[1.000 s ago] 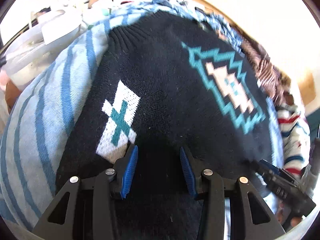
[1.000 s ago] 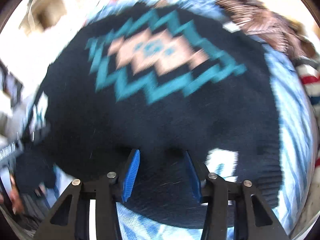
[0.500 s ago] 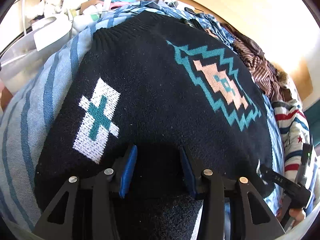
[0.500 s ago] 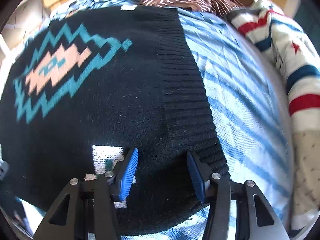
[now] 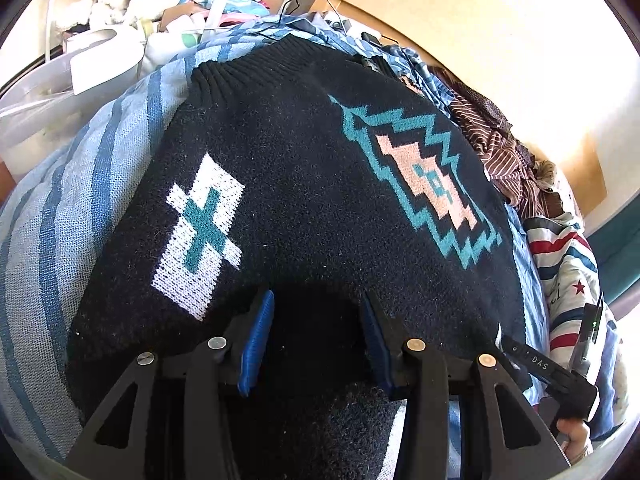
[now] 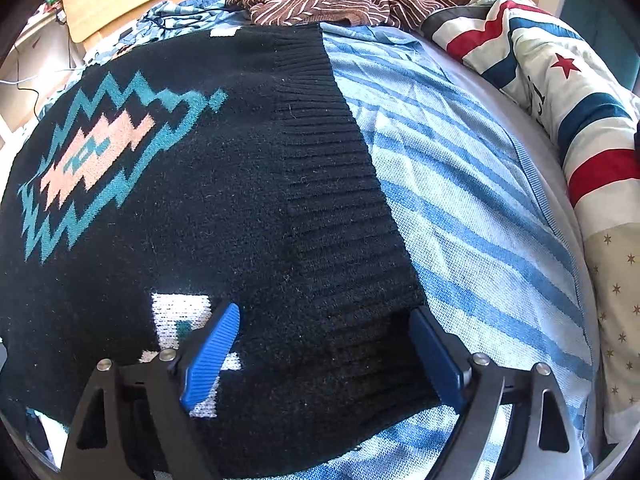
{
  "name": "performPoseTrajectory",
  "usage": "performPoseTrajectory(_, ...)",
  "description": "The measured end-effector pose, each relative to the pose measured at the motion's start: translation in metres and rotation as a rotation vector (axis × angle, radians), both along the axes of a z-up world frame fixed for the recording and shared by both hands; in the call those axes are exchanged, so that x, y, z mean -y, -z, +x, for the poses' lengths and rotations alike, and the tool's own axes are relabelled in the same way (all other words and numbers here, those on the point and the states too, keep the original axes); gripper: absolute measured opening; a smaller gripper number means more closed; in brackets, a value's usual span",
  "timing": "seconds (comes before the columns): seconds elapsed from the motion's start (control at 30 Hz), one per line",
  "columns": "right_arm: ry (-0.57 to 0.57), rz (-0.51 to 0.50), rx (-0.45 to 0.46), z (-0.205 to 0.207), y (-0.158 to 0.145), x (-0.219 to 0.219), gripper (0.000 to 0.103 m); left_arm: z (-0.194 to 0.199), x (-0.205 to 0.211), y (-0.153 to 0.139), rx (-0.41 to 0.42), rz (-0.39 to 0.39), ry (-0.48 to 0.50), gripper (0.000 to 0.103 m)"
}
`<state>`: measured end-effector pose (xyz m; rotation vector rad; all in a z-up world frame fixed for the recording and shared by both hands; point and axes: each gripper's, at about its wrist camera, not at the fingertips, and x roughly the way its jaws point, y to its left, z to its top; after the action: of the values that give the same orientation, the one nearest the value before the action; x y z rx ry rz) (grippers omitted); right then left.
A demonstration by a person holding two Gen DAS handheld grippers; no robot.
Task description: Fold clothes
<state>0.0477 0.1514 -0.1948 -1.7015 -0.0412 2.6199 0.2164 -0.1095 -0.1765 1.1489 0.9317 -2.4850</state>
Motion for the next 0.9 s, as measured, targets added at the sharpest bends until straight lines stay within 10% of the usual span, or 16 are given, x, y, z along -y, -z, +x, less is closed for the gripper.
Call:
performPoseTrajectory(0.27, 0.008, -0.091, 0.018, -0.008, -0.033, 0.008, 0.074, 0.007, 0.009, -0.054, -0.129, -0.023, -0.095, 0.046)
performPoseTrajectory(0.6, -0.12, -0.308, 0.102, -0.061, -0.041, 0.077, 0.087, -0.043, 0.033, -0.14, -0.164, -0.079, 0.052, 0.046)
performPoseTrajectory(0.9, -0.205, -0.234, 0.306, -0.061, 0.02, 0.107, 0.1, -0.094, 0.043, -0.094, 0.002, 0.006, 0.085, 0.064)
